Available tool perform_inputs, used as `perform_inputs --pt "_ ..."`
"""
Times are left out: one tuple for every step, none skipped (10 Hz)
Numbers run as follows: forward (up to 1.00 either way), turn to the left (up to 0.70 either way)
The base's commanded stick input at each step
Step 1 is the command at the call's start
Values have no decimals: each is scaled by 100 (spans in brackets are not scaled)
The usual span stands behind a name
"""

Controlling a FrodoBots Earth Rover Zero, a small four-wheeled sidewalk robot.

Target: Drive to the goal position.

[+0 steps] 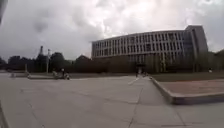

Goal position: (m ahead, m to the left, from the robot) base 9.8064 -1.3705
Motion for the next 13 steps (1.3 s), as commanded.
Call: perform_inputs --pt "70 0" --pt "70 0" --pt "70 0" --pt "70 0" --pt "70 -4" --pt "70 -12" --pt "70 -35" --pt "70 -35" --pt "70 -26" --pt "70 0" --pt "70 0" --pt "70 0" --pt "70 0"
